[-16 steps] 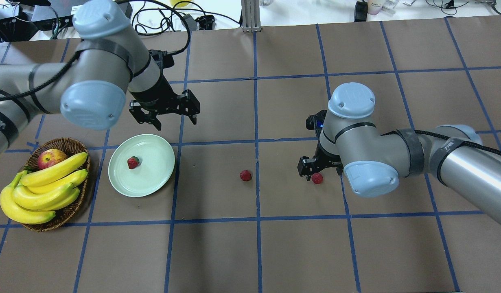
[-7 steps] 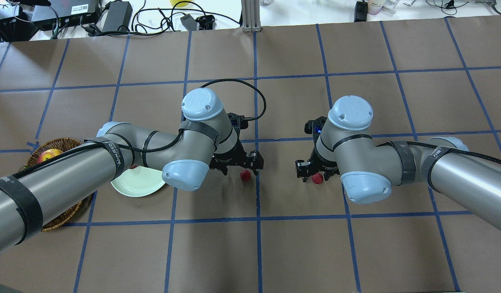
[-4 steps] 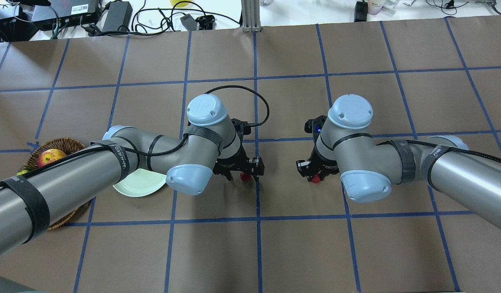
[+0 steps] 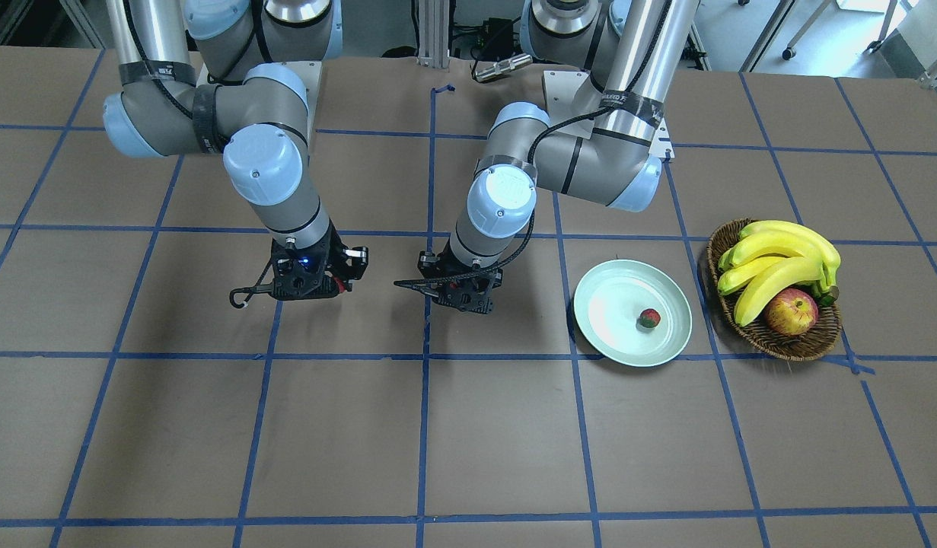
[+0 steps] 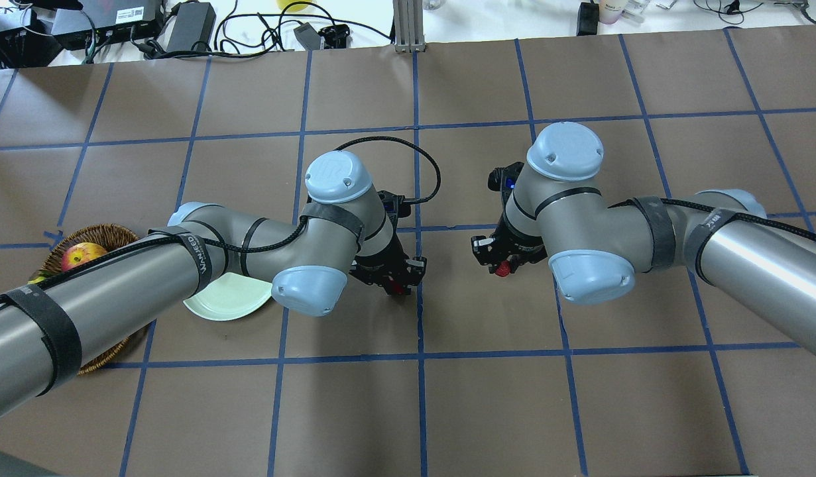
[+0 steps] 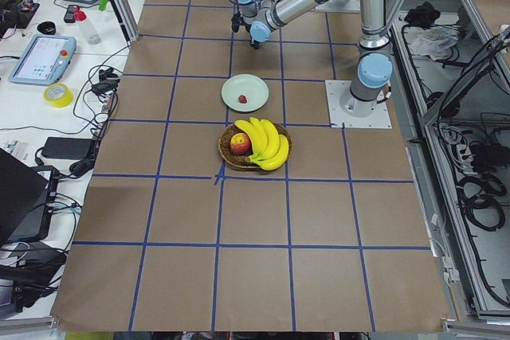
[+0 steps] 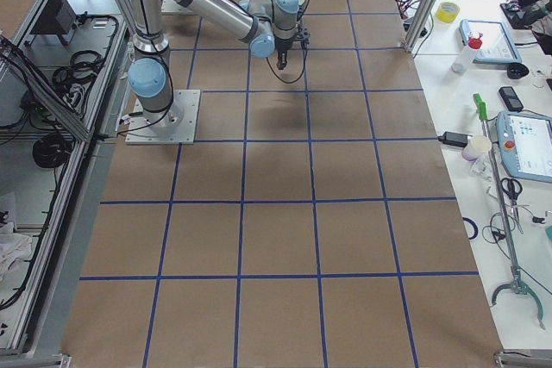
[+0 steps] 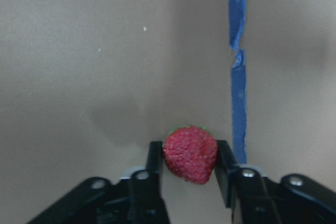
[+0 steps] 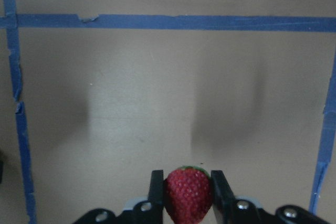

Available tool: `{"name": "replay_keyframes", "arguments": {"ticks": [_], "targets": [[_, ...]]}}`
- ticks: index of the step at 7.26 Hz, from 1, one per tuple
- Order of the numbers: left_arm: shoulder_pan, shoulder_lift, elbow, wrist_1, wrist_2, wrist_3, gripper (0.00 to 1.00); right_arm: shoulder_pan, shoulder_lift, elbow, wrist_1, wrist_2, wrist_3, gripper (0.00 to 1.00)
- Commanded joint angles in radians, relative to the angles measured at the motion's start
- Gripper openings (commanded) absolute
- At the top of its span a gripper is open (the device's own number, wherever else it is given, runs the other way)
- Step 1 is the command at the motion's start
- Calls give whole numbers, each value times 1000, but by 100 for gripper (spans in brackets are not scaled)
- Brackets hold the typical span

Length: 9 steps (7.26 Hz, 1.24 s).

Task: Collect all strawberries into plate
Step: 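Grasp the middle strawberry with left and drop it in the plate while right lifts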

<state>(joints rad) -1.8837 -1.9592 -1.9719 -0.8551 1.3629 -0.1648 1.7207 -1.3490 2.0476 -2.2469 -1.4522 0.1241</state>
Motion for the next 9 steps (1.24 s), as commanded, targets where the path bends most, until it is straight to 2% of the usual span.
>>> {"name": "replay_keyframes", "arguments": {"ticks": [1, 2, 3, 4, 5, 6, 8, 9], "targets": [[5, 37, 31, -1, 24, 13, 0, 28, -1, -72, 67, 45, 70, 14], [23, 61, 98, -68, 92, 14, 0, 28, 1, -70, 67, 49, 71, 14], [94, 86, 169, -196, 141, 17, 0, 31, 1, -72, 66, 87, 95, 13], [156, 101, 197, -253, 157, 45, 0, 42, 2, -72, 56, 132, 114, 13], [213, 114, 199, -259, 188, 132, 0, 69, 11, -78, 32, 226, 149, 12], [300, 127, 199, -265, 193, 221, 0, 104, 34, -95, -12, 277, 163, 12], [446, 132, 144, -266, 190, 400, 0, 213, 150, -150, -152, 283, 195, 12], [484, 126, 130, -266, 191, 480, 0, 229, 177, -153, -157, 260, 195, 12]]}}
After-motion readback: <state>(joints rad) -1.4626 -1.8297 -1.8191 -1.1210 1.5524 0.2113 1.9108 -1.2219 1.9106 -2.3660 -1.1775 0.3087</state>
